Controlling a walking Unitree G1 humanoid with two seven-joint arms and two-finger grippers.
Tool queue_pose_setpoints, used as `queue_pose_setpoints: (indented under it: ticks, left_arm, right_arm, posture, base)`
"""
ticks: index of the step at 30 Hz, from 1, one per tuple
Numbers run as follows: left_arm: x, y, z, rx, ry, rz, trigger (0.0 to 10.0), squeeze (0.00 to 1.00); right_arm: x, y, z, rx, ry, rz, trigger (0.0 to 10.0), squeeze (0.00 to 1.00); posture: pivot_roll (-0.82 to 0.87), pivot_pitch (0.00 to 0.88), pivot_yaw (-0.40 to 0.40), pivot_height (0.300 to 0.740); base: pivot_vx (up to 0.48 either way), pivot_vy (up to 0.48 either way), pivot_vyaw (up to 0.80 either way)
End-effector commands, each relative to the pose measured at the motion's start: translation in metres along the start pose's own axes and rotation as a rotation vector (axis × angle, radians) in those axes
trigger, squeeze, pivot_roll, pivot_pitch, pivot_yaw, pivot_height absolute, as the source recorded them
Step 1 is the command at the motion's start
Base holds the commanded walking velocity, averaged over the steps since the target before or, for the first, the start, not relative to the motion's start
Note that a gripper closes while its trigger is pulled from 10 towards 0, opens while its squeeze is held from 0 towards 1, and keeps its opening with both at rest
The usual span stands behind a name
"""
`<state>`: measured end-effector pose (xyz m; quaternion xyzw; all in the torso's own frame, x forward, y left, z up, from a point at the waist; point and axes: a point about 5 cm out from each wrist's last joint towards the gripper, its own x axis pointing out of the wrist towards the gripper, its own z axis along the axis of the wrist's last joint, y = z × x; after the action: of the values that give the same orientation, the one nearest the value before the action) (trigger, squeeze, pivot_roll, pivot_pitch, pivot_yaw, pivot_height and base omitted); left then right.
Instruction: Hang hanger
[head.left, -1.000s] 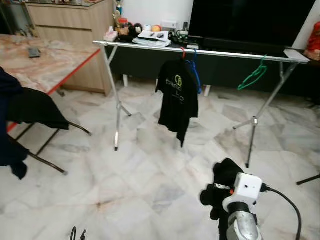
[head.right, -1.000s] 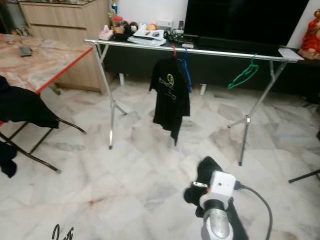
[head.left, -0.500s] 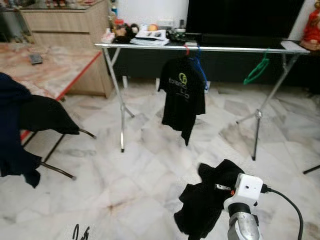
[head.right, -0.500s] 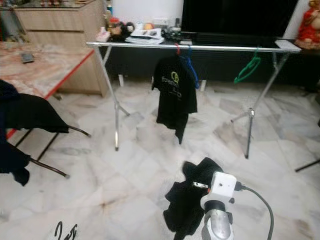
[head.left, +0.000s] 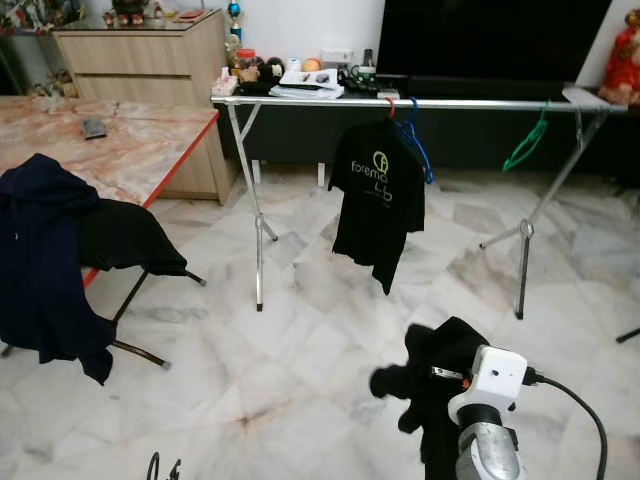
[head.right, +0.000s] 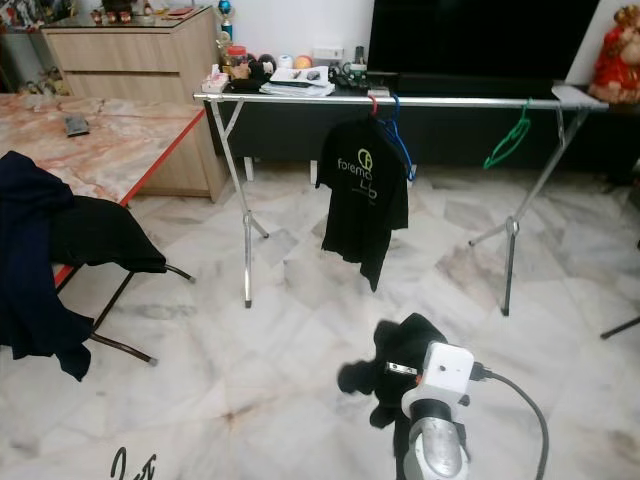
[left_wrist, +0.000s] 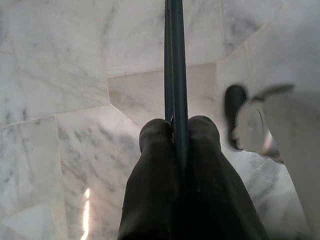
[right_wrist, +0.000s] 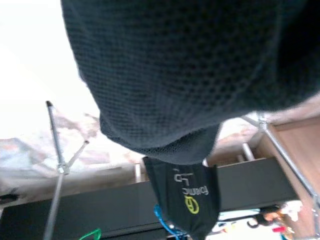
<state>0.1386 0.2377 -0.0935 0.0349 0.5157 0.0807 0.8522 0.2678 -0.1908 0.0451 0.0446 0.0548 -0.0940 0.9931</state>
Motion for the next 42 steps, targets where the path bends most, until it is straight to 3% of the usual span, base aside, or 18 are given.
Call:
queue_pose_setpoints:
  ticks: [1,31,36,42]
  left_arm:
    - [-0.0008,0.0057,-0.0033,0.002,0.01,0.017,10.0,0.0]
    - [-0.0006,0.0039,-0.0032,-0.009,0.01,0.016,10.0,0.0]
    - [-0.0006,0.0037,-0.0029,-0.012,0.01,0.016,10.0,0.0]
    - [-0.0005,0.0035,-0.0026,-0.013,0.009,0.016,10.0,0.0]
  right_arm:
    - [0.0031,0.0061,0.008,0.013,-0.038,0.013,10.0,0.0]
    - [0.0047,0.0099,0.0104,0.002,-0.051,0.037,10.0,0.0]
    - [0.0047,0.0126,0.0105,0.016,-0.054,0.042,10.0,0.0]
    - [0.0053,0.0122,0.0109,0.024,-0.055,0.039,10.0,0.0]
  posture:
    - [-0.1,0.021,0.024,0.74]
    - [-0.08,0.035,0.015,0.74]
    - [-0.08,0.041,0.014,0.74]
    - [-0.08,0.042,0.016,0.74]
  base:
    - [0.0,0.48,0.0]
    - [0.0,0.48,0.0]
    - [0.0,0.48,0.74]
    - [0.0,0.48,0.0]
